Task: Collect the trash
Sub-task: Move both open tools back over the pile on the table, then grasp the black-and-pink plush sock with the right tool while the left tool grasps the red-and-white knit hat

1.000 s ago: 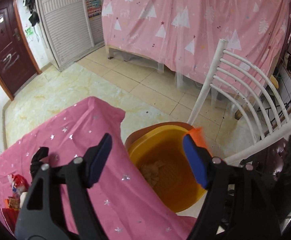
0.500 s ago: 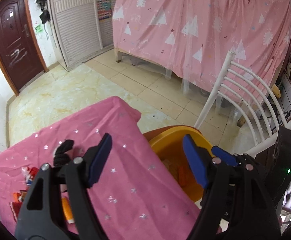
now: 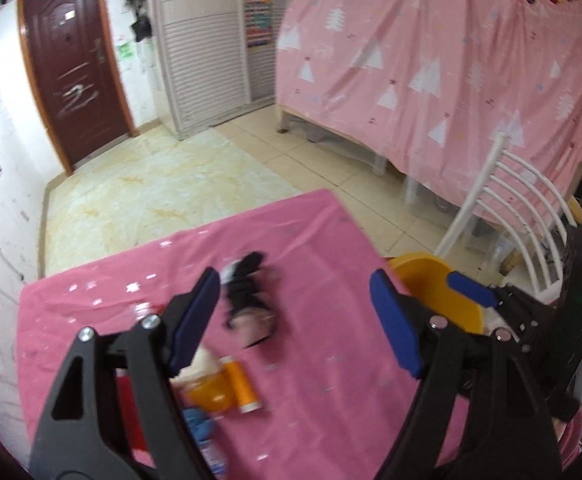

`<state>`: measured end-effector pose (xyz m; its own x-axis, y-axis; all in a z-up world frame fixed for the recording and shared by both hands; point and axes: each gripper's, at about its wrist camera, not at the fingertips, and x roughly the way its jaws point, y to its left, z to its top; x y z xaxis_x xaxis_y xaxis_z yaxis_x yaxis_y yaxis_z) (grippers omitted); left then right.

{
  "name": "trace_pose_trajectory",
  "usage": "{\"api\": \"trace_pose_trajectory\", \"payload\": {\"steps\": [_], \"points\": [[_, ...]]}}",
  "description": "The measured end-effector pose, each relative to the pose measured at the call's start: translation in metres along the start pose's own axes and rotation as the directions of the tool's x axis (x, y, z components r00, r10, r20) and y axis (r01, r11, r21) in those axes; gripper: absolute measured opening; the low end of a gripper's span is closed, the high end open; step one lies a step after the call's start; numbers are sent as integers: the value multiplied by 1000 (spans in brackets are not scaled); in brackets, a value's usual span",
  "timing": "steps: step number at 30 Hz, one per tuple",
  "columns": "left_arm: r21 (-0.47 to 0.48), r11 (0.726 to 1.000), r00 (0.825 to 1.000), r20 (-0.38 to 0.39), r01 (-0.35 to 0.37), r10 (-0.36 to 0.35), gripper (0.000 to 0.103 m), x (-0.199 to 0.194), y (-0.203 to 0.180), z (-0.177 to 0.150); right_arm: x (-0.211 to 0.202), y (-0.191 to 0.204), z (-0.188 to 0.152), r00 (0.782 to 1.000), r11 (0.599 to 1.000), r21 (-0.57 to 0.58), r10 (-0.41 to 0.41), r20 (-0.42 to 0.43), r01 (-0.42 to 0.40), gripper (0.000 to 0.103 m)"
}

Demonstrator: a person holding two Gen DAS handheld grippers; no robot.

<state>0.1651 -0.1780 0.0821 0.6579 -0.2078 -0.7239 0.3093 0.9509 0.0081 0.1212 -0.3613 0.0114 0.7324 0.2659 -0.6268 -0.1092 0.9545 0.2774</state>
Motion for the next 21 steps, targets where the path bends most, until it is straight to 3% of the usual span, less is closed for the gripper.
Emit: {"api": "trace_pose_trajectory", "payload": {"steps": [10,21], "points": [[-96,993,998,13,-66,67,74,-24,73,-21,16,59,7,999,995,-91,47,-26,-49,66],[-145,985,996,-38,-90,85,74,-30,121,-57,55,101,20,993,988,-120,85,-85,-95,69]]}}
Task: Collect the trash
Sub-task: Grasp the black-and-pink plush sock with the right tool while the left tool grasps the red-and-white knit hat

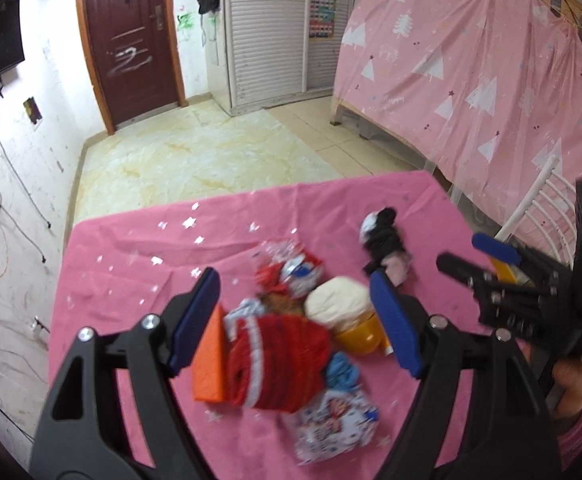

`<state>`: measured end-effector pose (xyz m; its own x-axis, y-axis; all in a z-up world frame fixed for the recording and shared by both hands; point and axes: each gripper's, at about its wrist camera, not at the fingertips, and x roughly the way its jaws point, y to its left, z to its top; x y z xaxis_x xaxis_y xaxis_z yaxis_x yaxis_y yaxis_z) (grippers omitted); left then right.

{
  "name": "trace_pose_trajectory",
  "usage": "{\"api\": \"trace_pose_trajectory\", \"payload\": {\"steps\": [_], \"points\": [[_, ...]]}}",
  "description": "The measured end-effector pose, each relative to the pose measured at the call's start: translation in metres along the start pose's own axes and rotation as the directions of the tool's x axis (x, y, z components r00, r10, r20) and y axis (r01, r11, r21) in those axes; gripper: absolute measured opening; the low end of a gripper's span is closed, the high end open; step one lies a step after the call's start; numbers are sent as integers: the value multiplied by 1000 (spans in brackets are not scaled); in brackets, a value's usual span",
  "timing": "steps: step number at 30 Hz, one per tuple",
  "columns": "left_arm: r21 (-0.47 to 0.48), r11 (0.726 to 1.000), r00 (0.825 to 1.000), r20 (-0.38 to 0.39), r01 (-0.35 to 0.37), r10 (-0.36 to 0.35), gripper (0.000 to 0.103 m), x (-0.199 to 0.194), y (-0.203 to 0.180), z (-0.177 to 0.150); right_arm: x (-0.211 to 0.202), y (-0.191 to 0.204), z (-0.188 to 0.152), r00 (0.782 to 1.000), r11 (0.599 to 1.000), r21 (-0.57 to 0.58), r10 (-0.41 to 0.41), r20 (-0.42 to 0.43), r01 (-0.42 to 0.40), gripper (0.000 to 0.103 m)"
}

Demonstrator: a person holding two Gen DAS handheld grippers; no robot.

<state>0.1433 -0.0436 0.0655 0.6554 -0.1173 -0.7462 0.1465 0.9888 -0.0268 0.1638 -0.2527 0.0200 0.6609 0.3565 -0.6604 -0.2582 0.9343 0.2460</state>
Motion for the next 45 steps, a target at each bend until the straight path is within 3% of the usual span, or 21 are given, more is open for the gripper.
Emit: {"api": "trace_pose_trajectory", "payload": {"steps": [17,19,21,25,27,31,33,35,38,45], "points": [[-58,997,992,-109,59,-65,72,35,26,-18,71,21,16,994,1000,13,7,-109,-5,70],[-61,996,990,-120,62,-69,62,38,26,-18,78,20,17,992,1000,21,10,-124,-8,70],[-83,995,989,-134,59,-70,43,41,29,-19,83,21,17,991,1000,19,12,-134,-9,70],[-98,993,985,-153,68,-82,25,45,31,-22,93,23,15,988,1000,10,12,-153,-11,70],[-101,992,983,-156,78,-93,17,45,30,-23,96,22,15,987,1000,16,10,-158,-7,70],[-97,991,985,-138,88,-101,11,42,26,-26,99,20,15,987,1000,31,12,-160,-8,69],[-94,991,986,-127,93,-104,11,38,23,-27,99,19,16,987,999,32,10,-159,-5,60],[-87,991,988,-114,99,-108,11,32,19,-26,99,16,16,987,999,36,4,-161,2,37],[-77,992,991,-89,98,-105,11,21,15,-25,97,12,16,988,998,56,23,-155,-14,31],[-71,993,994,-54,89,-93,11,5,13,-19,73,11,19,996,998,53,38,-84,-34,28]]}}
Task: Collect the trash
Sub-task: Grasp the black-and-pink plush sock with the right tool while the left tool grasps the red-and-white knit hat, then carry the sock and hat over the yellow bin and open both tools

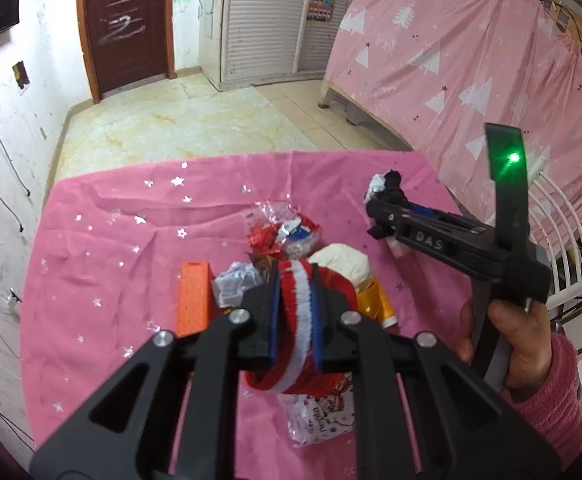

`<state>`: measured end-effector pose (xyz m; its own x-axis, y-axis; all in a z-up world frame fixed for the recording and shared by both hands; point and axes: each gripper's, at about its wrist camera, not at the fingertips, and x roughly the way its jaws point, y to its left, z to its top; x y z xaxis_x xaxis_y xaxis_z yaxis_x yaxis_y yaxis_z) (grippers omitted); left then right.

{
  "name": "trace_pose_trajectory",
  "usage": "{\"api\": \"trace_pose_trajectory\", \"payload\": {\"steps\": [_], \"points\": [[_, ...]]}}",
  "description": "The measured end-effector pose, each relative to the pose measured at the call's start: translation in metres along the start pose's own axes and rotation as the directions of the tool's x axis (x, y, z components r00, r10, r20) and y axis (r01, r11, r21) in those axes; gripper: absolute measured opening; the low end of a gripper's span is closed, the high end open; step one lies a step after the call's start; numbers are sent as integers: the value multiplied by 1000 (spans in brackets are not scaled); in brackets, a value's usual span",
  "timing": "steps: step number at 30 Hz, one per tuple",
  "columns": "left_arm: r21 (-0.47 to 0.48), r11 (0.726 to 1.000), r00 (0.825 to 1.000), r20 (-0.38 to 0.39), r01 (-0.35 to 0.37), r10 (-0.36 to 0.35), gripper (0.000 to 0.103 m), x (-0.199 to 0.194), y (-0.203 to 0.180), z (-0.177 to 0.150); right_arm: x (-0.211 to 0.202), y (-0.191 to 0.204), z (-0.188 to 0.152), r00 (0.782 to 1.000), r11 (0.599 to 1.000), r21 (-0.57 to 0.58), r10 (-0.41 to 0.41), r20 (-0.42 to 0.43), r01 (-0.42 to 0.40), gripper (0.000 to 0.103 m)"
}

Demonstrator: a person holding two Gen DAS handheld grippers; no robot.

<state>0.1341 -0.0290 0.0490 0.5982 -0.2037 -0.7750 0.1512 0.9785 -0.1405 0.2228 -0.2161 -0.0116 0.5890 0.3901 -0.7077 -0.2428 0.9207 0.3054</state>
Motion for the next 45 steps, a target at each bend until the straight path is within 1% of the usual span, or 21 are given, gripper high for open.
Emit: {"api": "trace_pose_trajectory", "payload": {"steps": [3,9,18,21,30,36,45], "points": [[5,1000,1000,16,-7,7,11,-4,-2,5,-12,-2,3,1000,1000,-2,2,23,-2,28],[24,1000,999,37,1,-2,11,-12,-14,13,-38,-16,6,997,1000,19,-1,71,-1,28],[77,997,998,65,-4,-1,11,-15,-47,24,-72,-46,5,991,998,54,-16,130,9,28],[90,996,998,54,3,-8,11,-10,-58,25,-82,-58,1,989,997,73,-29,146,19,28],[146,988,998,36,45,-50,11,3,-98,31,-116,-115,-19,978,986,158,-86,191,56,28],[184,980,996,31,74,-81,11,9,-131,35,-126,-151,-37,976,972,228,-108,191,63,28],[245,962,992,-7,121,-123,11,26,-186,40,-138,-192,-60,971,952,292,-149,186,90,29]]}}
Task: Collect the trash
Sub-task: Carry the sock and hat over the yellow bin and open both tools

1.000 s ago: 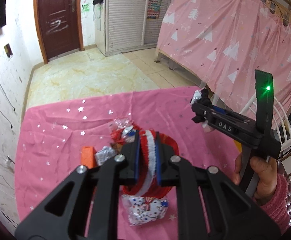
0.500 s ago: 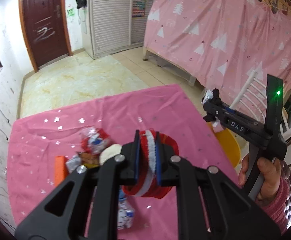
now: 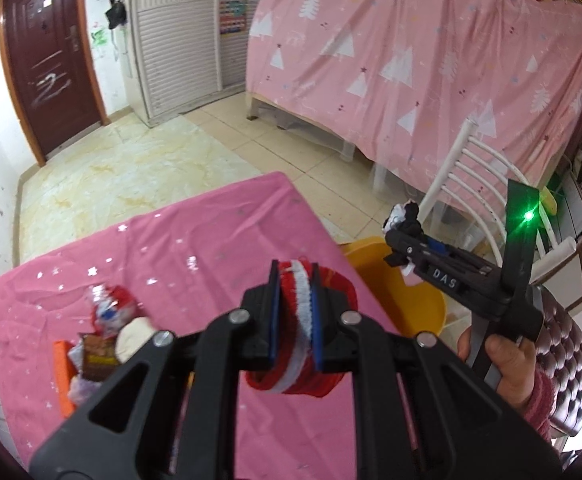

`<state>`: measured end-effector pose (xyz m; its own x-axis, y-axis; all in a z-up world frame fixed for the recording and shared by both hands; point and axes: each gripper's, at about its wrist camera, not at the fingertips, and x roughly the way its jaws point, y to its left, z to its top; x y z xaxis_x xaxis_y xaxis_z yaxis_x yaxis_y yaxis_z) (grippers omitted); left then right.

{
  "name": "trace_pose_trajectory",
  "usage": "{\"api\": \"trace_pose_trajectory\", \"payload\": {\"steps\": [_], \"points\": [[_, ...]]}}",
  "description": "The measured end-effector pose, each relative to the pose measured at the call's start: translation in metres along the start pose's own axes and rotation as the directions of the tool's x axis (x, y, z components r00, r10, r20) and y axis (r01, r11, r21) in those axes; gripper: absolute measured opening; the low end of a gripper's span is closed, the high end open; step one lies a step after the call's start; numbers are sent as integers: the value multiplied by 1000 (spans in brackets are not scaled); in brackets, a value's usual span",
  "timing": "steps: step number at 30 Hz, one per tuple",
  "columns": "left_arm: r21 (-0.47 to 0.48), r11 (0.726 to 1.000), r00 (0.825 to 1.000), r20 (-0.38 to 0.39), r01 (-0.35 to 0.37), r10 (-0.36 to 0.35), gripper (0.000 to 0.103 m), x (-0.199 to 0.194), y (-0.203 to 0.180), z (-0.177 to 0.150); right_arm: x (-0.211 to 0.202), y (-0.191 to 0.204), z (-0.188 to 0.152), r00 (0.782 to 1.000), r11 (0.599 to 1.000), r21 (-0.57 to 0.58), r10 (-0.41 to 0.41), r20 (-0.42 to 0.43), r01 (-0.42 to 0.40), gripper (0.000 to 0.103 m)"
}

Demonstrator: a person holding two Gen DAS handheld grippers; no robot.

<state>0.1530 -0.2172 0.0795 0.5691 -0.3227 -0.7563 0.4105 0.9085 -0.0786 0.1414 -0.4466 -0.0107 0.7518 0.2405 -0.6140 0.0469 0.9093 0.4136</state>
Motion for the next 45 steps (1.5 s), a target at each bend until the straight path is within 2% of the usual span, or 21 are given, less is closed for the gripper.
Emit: {"api": "trace_pose_trajectory", "payload": {"steps": [16,21,26,35,40,42,45], "points": [[40,993,992,-65,113,-110,11,51,-66,17,0,-62,-16,993,993,41,-113,-20,114,29],[60,989,989,-73,135,-130,11,67,-81,18,8,-76,-21,992,991,57,-116,-55,119,33],[58,986,984,-96,159,-153,14,83,-93,21,10,-89,-24,990,988,79,-124,-68,129,50],[42,983,977,-124,177,-171,18,92,-93,17,4,-97,-23,989,984,105,-139,-54,144,51],[14,984,979,-101,177,-175,49,82,-79,15,4,-90,-21,989,986,91,-137,-55,142,51],[2,985,981,-88,171,-171,52,78,-72,14,4,-84,-20,989,987,81,-138,-52,142,51],[-32,986,983,-77,162,-164,66,72,-58,12,4,-74,-17,990,989,64,-131,-47,134,52]]}}
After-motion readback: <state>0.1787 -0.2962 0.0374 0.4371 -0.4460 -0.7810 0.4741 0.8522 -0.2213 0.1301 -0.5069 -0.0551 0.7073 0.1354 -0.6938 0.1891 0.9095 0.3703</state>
